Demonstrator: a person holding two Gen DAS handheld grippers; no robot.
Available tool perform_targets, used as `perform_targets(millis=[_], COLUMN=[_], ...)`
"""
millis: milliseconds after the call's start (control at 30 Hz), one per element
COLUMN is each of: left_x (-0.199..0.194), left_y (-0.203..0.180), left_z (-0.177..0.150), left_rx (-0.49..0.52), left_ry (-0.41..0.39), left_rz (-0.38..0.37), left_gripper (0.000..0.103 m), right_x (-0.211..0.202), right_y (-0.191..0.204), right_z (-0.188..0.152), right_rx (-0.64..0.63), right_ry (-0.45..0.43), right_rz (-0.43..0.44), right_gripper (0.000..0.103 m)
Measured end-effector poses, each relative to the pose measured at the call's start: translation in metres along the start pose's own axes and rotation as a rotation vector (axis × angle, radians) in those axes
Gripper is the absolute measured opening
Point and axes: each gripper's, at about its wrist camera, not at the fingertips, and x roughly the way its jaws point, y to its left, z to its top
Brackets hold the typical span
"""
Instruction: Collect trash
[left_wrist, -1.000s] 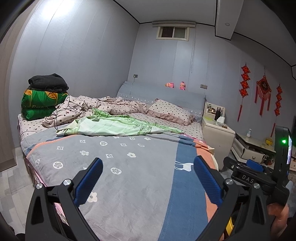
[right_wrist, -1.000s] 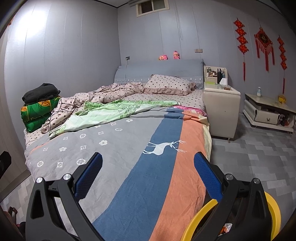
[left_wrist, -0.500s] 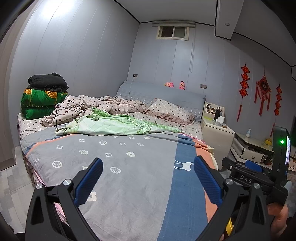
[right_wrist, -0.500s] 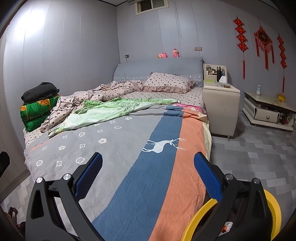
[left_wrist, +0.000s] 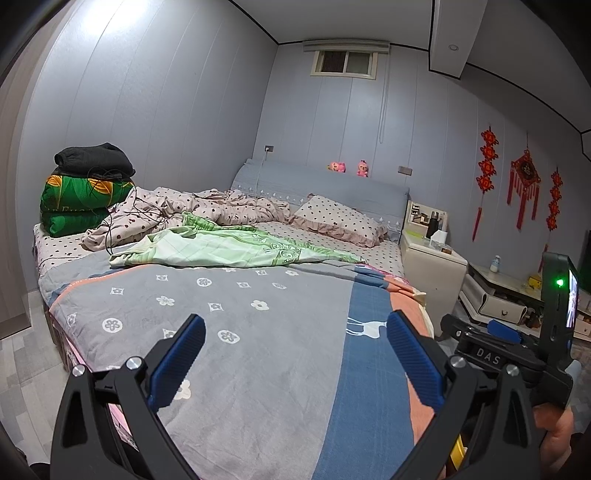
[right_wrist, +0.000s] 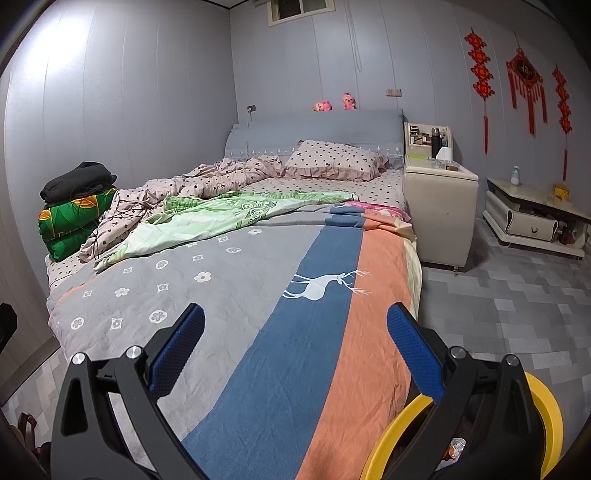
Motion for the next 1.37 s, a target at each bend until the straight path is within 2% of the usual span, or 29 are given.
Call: perform_targets(millis=[1367], left_x=[0.005], left_y=[0.000], left_z=[-0.006], left_rx=[0.008], left_ry=[0.014], left_rz=[-0.001], left_gripper=[0.095], right_x=[0.011], right_y=[-0.002], right_z=[-0.002], right_rx=[0.012], right_ry=[0.041], right_rz=[0.004], right_gripper=[0.095])
